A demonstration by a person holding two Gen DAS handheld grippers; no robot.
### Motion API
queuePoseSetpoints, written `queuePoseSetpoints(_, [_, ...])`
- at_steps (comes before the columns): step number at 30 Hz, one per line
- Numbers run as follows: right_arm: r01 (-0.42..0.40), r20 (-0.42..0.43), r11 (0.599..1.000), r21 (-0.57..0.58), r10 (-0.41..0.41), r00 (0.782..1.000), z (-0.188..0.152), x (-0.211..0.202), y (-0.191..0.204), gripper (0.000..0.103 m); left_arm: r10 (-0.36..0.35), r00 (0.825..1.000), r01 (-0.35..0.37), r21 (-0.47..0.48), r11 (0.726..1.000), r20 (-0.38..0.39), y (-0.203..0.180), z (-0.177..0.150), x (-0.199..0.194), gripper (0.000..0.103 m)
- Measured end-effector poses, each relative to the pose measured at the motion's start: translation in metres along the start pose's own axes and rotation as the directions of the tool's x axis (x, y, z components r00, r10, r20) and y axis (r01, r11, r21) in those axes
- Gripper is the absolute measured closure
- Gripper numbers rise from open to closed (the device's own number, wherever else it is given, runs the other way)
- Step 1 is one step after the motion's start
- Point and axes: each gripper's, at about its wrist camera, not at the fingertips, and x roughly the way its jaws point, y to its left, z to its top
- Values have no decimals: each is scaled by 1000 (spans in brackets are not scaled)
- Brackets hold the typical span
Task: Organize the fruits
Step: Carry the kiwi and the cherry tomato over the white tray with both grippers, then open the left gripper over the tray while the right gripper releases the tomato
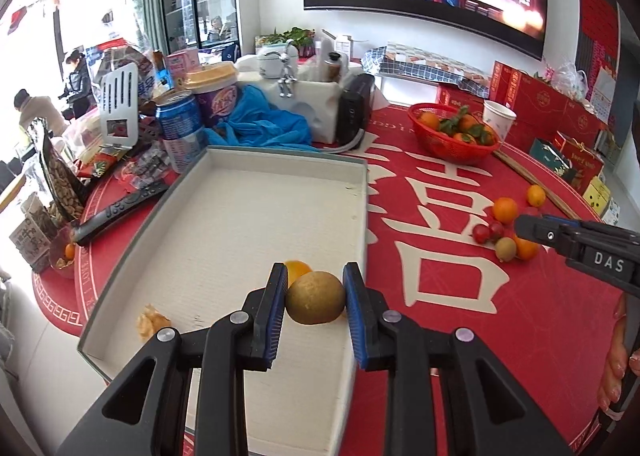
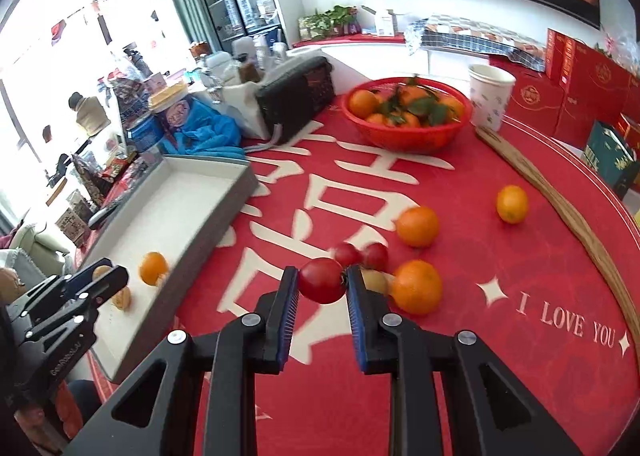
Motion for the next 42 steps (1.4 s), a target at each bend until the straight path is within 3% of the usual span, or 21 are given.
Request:
queuePoseSetpoints(19, [-78, -71, 976, -204, 65, 995, 43, 46, 134, 78, 60, 998, -60, -110, 992, -3, 78, 4, 18, 72])
queuePoseSetpoints(42, [-111, -183, 973, -203, 73, 980, 41, 98, 161, 78, 36, 998, -41, -125, 991, -47, 87, -3, 45, 72])
